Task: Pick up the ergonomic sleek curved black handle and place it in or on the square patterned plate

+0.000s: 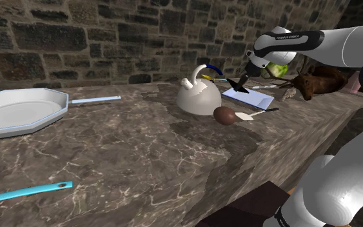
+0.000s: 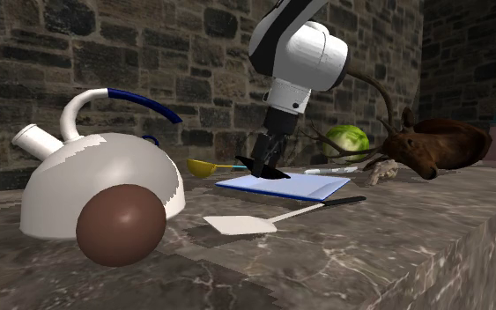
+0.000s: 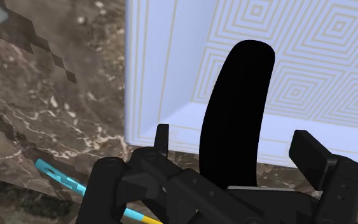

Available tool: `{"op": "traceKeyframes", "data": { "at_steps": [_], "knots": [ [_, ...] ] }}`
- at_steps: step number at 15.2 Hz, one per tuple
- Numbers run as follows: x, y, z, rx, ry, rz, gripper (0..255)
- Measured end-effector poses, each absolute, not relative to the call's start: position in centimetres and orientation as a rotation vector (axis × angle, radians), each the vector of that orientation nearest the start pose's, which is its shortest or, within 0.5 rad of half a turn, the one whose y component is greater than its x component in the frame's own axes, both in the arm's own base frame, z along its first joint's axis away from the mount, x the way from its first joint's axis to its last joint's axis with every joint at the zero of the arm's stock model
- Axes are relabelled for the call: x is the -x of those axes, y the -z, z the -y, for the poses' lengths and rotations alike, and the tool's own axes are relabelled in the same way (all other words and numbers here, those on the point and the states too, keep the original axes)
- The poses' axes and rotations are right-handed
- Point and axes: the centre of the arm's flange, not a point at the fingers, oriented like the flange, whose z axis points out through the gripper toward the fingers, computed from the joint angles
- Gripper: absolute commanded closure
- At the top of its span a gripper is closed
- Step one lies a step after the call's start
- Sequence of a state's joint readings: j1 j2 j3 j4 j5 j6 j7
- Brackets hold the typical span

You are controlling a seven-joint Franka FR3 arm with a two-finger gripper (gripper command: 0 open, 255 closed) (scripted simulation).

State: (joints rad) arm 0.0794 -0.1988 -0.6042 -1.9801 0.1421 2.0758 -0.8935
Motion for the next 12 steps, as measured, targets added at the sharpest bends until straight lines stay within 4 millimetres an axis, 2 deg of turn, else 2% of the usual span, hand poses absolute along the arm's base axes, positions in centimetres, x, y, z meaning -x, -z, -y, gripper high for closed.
{"op": "traceKeyframes", "data": {
  "at_steps": [1,2,12],
  "knots": [
    [-45.61,-56.41,28.01,3.036,0.549,0.475,0],
    [-45.61,-56.41,28.01,3.036,0.549,0.475,255],
    [-45.61,-56.43,28.01,3.036,0.550,0.475,255]
  ]
}}
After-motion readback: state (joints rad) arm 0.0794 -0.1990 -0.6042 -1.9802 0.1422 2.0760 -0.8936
